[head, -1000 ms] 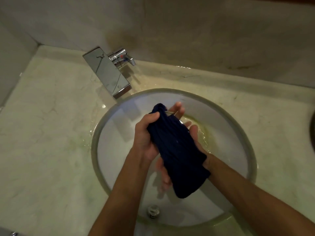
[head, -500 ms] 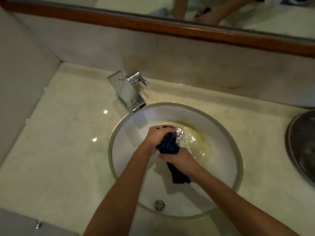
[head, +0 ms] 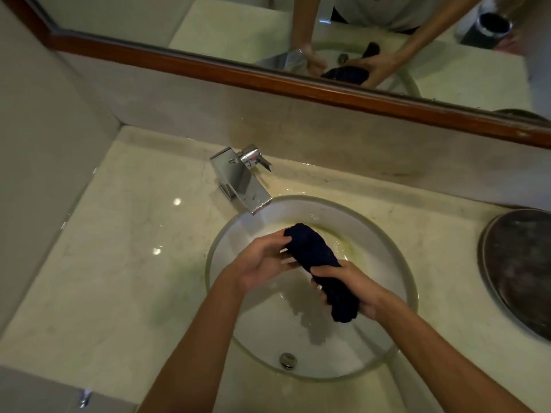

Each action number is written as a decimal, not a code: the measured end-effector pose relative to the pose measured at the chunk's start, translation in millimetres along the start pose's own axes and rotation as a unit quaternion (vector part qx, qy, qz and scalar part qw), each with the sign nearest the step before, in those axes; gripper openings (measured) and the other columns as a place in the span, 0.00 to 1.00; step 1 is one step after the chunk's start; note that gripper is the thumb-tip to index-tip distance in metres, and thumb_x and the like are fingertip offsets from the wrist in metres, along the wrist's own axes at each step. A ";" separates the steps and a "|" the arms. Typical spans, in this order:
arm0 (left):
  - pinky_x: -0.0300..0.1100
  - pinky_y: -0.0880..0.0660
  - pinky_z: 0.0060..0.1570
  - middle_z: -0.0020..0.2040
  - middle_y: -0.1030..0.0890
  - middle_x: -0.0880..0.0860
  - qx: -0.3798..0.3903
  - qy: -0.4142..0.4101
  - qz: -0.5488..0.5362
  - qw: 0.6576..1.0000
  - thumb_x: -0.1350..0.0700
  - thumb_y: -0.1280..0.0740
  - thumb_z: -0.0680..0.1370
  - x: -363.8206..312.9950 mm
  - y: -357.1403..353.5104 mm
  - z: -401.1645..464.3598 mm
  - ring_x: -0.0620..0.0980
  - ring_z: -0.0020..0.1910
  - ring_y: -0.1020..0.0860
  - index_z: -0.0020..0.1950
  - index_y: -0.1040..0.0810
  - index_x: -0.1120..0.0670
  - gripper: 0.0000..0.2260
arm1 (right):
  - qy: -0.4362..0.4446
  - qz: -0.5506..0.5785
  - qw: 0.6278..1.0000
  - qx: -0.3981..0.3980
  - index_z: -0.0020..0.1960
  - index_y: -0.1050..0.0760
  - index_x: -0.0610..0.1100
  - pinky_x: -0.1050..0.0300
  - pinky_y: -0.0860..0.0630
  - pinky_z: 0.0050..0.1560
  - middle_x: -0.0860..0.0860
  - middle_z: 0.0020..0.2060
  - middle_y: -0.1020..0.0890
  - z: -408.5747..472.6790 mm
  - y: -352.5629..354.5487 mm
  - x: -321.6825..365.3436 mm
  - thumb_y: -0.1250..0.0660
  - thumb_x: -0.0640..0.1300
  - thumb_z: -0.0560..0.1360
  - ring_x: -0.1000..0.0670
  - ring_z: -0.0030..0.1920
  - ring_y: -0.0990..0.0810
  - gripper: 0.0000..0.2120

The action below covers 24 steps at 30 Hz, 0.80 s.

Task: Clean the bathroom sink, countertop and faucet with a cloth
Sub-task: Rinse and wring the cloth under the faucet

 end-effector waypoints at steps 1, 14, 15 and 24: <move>0.53 0.29 0.68 0.65 0.19 0.56 0.007 -0.017 0.044 0.999 0.52 0.29 0.78 2.2 1.3 -1.7 0.56 0.63 0.22 0.69 0.21 0.56 0.20 | -0.024 0.051 0.998 0.042 0.60 0.22 0.37 0.54 0.24 0.36 0.44 0.39 0.20 -3.7 3.2 3.0 0.24 0.50 0.70 0.48 0.32 0.24 0.24; 0.48 0.21 0.55 0.54 0.20 0.54 0.106 -0.108 -0.170 0.974 0.52 0.23 0.73 2.6 -41.4 28.5 0.50 0.49 0.19 0.73 0.25 0.52 0.29 | -0.041 0.284 0.891 0.353 0.60 0.30 0.43 0.63 0.26 0.35 0.51 0.37 0.26 8.4 -33.1 1.5 0.29 0.52 0.77 0.55 0.31 0.30 0.19; 0.47 0.21 0.54 0.51 0.20 0.53 0.086 -0.100 -0.152 0.979 0.49 0.22 0.72 0.3 -38.4 30.8 0.49 0.46 0.19 0.68 0.21 0.53 0.26 | -0.050 0.235 0.930 0.277 0.56 0.28 0.43 0.63 0.27 0.32 0.51 0.34 0.26 5.8 -31.2 7.2 0.27 0.56 0.75 0.55 0.29 0.29 0.20; 0.38 0.25 0.41 0.41 0.18 0.50 -0.280 -0.057 0.266 0.921 0.57 0.26 0.74 12.2 -26.2 68.8 0.49 0.42 0.20 0.46 0.18 0.55 0.04 | 0.026 -0.321 0.923 -0.212 0.38 0.22 0.48 0.55 0.23 0.36 0.54 0.31 0.18 48.4 -24.4 2.4 0.28 0.51 0.70 0.52 0.33 0.18 0.07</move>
Point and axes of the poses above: each hand's wrist, its own z-axis towards the middle knuckle, its own y-axis out of the back of the hand, x = y × z, the point moved 2 cm from there along z, towards the middle knuckle
